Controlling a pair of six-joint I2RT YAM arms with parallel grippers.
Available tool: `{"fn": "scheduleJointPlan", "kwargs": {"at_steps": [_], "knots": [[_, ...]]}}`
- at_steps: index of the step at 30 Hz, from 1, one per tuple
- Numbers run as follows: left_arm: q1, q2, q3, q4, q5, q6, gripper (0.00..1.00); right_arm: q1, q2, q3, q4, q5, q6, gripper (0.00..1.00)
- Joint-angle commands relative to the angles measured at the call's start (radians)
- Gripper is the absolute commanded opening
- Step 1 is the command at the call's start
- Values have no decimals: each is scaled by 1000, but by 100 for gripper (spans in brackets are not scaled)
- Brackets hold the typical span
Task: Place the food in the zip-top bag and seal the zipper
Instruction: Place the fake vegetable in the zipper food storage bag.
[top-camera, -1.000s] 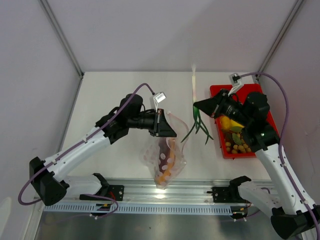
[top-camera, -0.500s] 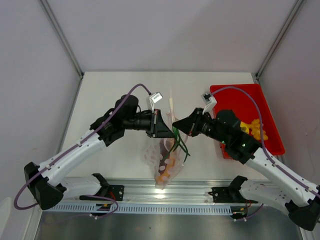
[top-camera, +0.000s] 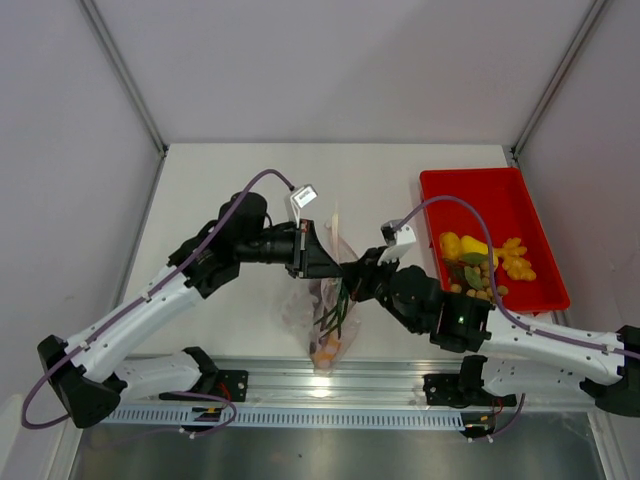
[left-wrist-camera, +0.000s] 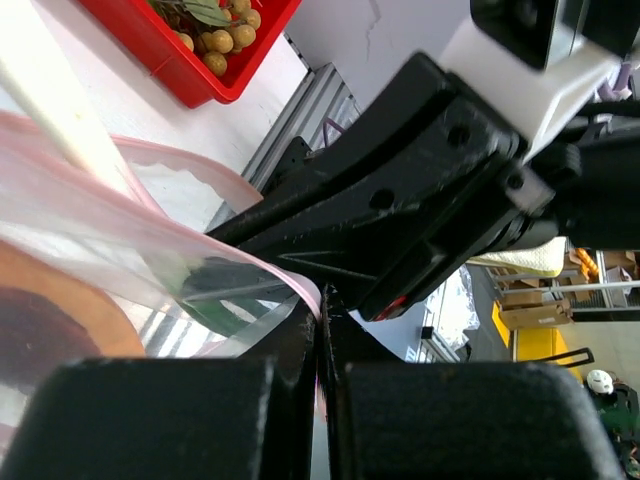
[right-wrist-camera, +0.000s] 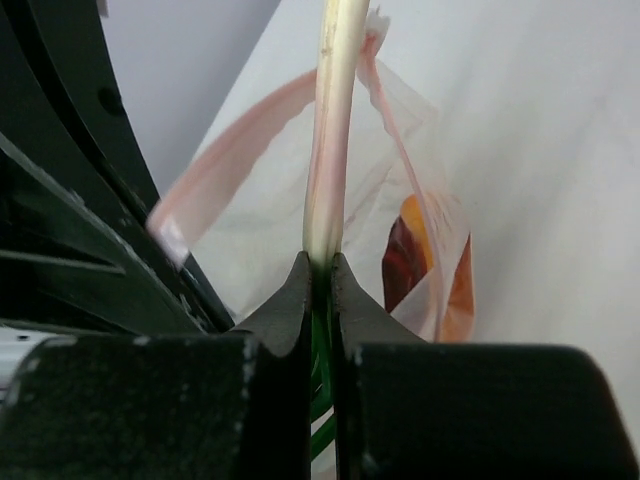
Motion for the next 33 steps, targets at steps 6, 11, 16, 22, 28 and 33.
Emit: {"fn": "scheduleJointPlan", "kwargs": {"at_steps": [6,11,16,22,28,33], "knots": [[-2,-40,50,-3,-16,10,1,114,-10,7,-80,225,-141,23],[-2,-40,46,-13,-6,16,0,113,-41,43,-135,225,-194,52],[-2,-47,49,-22,6,25,1,47,-61,114,-167,171,-249,54],[-2,-56,33,-29,15,27,1,-111,-37,252,-248,-15,-303,61],[-7,-62,21,-22,27,24,1,-433,103,418,-368,-483,-289,66],[-10,-59,27,-25,34,27,1,-556,200,462,-327,-746,-257,68]]}}
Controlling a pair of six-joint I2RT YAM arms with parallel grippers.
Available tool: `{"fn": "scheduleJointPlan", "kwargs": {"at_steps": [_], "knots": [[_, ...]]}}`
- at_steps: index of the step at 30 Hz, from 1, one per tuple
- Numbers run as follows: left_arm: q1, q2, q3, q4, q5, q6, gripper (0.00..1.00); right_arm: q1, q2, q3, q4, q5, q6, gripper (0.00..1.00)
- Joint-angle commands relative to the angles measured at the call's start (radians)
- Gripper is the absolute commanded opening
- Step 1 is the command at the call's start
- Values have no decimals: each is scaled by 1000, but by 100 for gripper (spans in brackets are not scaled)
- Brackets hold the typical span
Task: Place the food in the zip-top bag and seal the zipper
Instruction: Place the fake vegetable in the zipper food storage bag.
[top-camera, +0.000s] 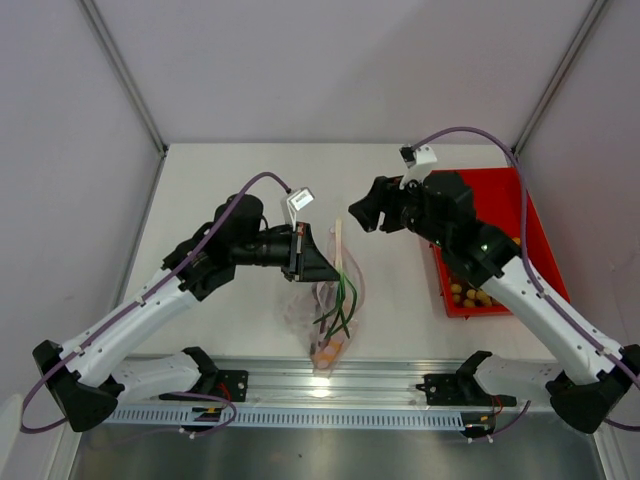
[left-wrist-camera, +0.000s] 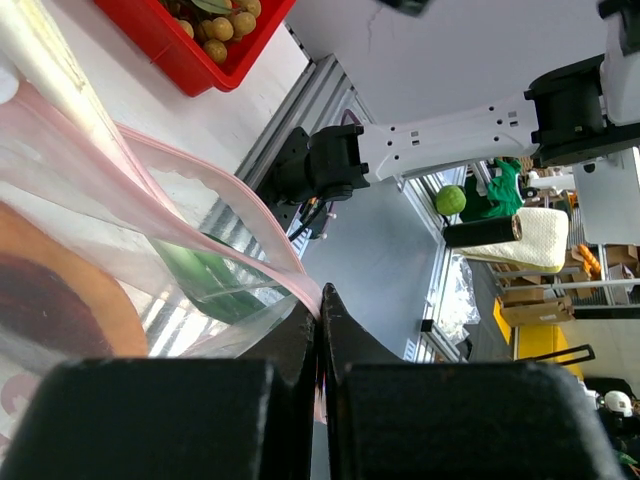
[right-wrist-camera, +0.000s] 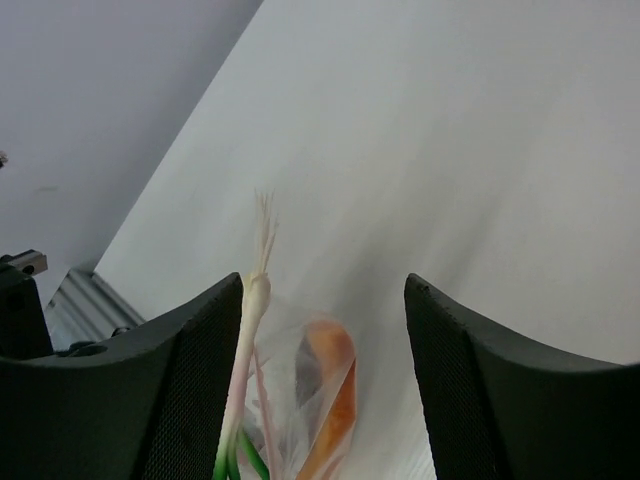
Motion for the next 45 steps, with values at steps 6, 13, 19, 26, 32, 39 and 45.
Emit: {"fn": "scheduleJointPlan", "kwargs": {"at_steps": [6,13,19,26,32,39,45], "knots": [[-5,-26,29,20,38,16,1,-47,82,38,32,-387,47,68],[-7,-21,25,30,42,15,1,-44,98,7,76,-441,65,58],[-8,-27,24,29,44,15,0,-42,132,4,82,-438,60,50],[-8,-29,26,24,47,20,1,-42,155,10,92,-412,44,37],[-10,-32,18,23,39,20,0,-39,122,2,99,-357,24,0],[-8,-35,29,29,36,10,0,-24,-77,-180,333,-297,24,0],[-10,-29,29,44,52,-5,1,25,-278,-365,581,-208,60,0]]}}
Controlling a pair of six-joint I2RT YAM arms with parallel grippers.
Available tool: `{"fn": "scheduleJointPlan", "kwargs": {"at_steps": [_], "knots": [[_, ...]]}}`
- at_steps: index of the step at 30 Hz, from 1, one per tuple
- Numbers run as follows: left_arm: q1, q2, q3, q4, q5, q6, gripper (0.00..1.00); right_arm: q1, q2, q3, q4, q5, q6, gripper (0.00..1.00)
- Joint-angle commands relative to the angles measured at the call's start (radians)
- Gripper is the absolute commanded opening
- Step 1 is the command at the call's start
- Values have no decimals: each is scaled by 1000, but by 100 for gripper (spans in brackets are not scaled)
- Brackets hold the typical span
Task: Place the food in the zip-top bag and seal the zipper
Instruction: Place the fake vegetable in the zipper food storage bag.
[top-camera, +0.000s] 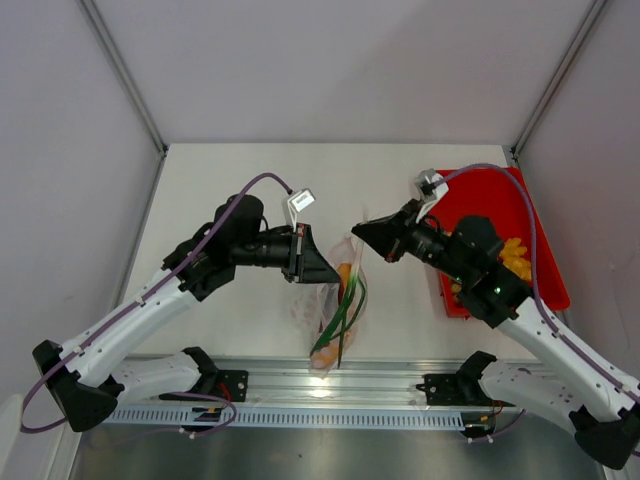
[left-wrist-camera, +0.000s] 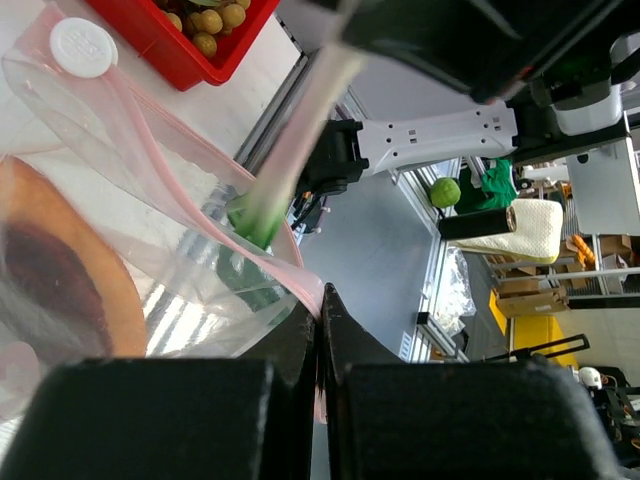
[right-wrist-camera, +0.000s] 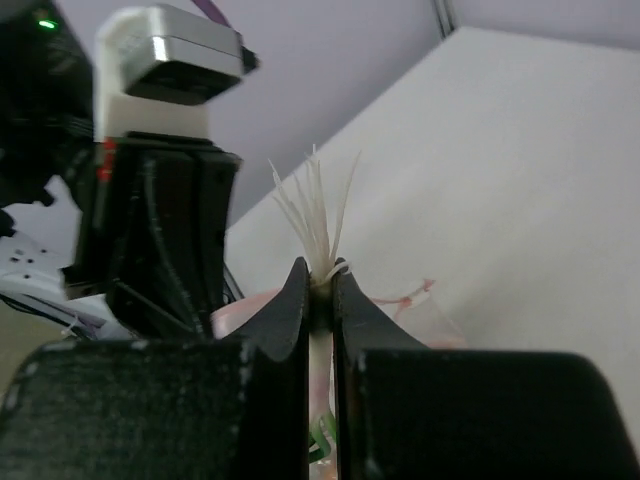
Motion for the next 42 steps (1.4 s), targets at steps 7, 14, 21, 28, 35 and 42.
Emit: {"fn": "scheduleJointPlan", "kwargs": {"at_steps": [7,14,21,28,35,42], "knots": [[-6,-13,34,72,88,-25,0,39,-120,-133,366,64,30,0],[-10,-11,31,133,153,-77,1,116,-117,-180,487,148,-44,0],[-17,-8,28,205,208,-131,1,168,-85,-217,584,235,-85,0],[-15,-10,25,271,239,-183,1,323,-158,-363,571,361,-130,0],[-15,-8,14,328,257,-222,0,479,-215,-458,524,527,-148,0],[-15,-2,-6,316,251,-220,1,637,-240,-434,459,775,-265,0]]}}
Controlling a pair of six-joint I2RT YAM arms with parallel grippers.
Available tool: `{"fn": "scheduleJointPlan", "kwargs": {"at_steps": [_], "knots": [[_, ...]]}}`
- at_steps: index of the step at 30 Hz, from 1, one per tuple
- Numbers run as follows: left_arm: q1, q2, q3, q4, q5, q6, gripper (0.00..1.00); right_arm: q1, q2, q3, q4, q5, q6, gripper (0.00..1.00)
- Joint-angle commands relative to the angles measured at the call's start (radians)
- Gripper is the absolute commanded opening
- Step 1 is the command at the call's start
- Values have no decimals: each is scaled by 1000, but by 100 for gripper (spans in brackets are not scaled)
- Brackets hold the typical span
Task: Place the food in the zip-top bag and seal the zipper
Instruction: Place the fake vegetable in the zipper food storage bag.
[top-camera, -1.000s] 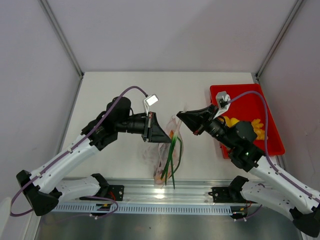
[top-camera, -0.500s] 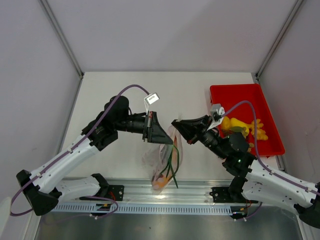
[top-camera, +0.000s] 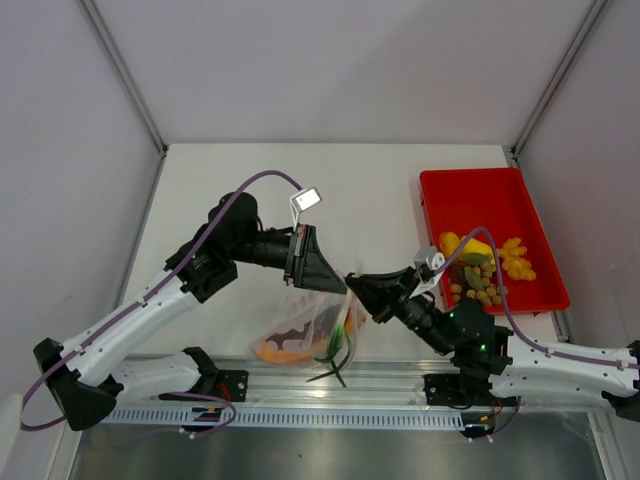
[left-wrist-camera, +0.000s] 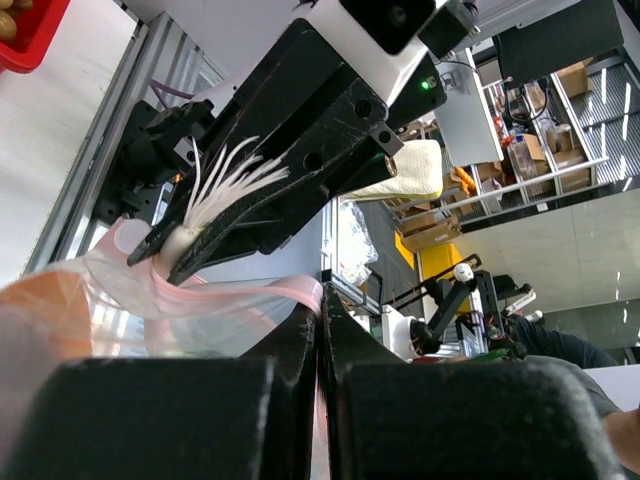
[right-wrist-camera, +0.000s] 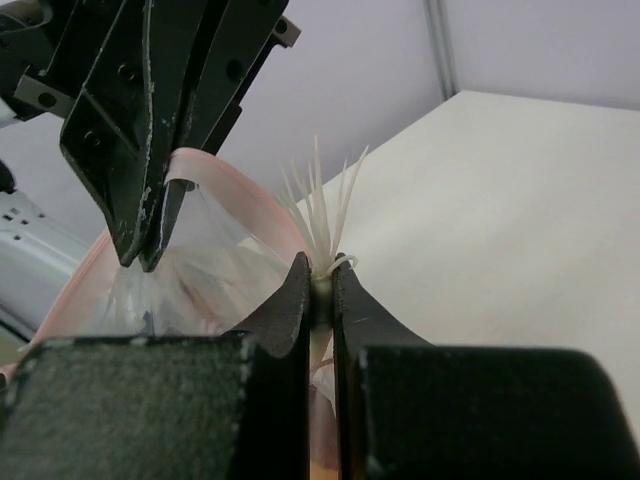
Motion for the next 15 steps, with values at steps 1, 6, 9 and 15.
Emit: {"fn": "scheduleJointPlan", "kwargs": {"at_steps": [1,6,9,15], "knots": [[1,2,-3,85,-5,-18,1,58,2,43,-63,185,-107,0],[1,14,-20,49,-13,7,1,61,44,140,-17,262,-168,0],[-1,22,-14,32,-6,22,1,63,73,162,79,281,-251,0],[-1,39,44,-59,17,55,1,66,58,152,242,261,-444,0]]}}
